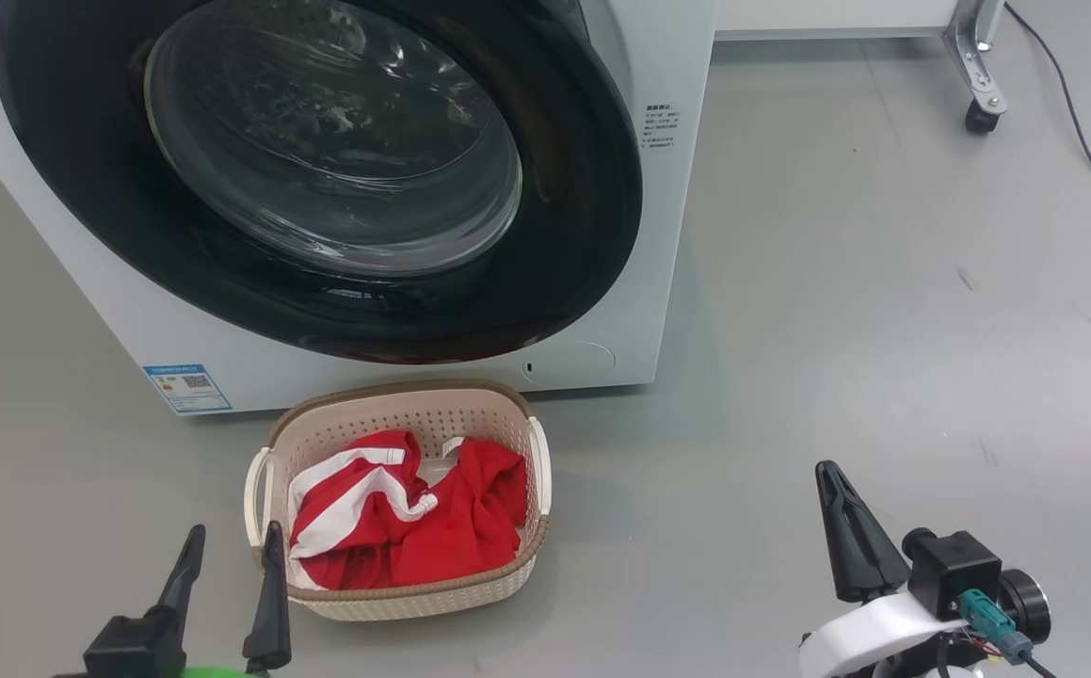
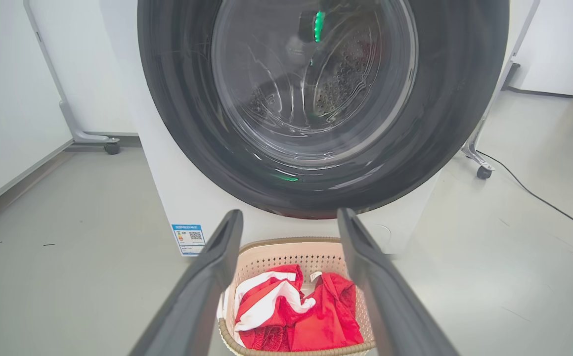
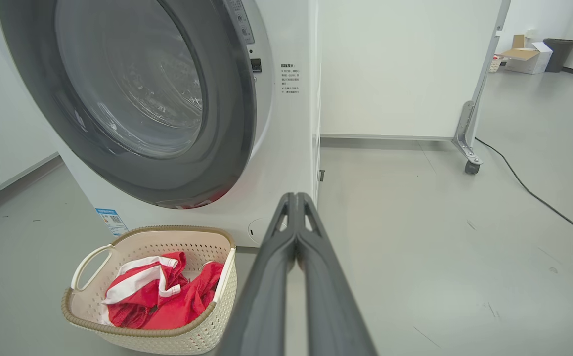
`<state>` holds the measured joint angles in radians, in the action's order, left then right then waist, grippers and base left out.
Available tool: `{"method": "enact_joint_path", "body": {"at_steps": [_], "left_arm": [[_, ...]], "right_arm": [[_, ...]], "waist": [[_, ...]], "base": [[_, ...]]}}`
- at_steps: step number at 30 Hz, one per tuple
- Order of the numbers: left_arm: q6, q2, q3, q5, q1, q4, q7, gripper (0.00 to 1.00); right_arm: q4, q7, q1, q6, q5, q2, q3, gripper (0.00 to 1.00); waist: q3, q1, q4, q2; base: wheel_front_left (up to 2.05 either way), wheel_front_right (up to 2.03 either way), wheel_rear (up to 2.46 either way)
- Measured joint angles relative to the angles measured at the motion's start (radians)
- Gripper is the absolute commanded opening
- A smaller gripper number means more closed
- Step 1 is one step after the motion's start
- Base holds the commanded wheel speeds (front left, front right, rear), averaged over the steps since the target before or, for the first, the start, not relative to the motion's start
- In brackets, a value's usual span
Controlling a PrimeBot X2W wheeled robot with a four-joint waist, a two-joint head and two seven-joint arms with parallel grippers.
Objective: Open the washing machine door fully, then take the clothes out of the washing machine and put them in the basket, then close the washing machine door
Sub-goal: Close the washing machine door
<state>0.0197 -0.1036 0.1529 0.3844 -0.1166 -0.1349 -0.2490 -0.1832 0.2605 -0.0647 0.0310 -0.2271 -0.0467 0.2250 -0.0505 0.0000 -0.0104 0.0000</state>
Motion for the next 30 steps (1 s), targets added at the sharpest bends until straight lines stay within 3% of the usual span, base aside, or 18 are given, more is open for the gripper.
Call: {"method": "enact_joint_path", "body": {"at_steps": [13,30], "left_arm": [[-0.009,0.002,0.019,-0.060,0.064,0.035,0.000,1.00],[-0.025,0.033,0.040,-0.070,0.163,0.064,0.000,1.00]], "right_arm": [[-0.036,0.000,0.139,-0.034,0.029,-0.040,-0.009,0.00],[-0.111,-0.005,0.415,-0.102,0.028,-0.112,-0.033,0.00]], "waist": [[-0.059,0.0000,-0.069,0.0000],[-0.181,0.0000,-0.227,0.0000]], "base": [[0.00,0.00,0.00],[0.00,0.00,0.00]]}}
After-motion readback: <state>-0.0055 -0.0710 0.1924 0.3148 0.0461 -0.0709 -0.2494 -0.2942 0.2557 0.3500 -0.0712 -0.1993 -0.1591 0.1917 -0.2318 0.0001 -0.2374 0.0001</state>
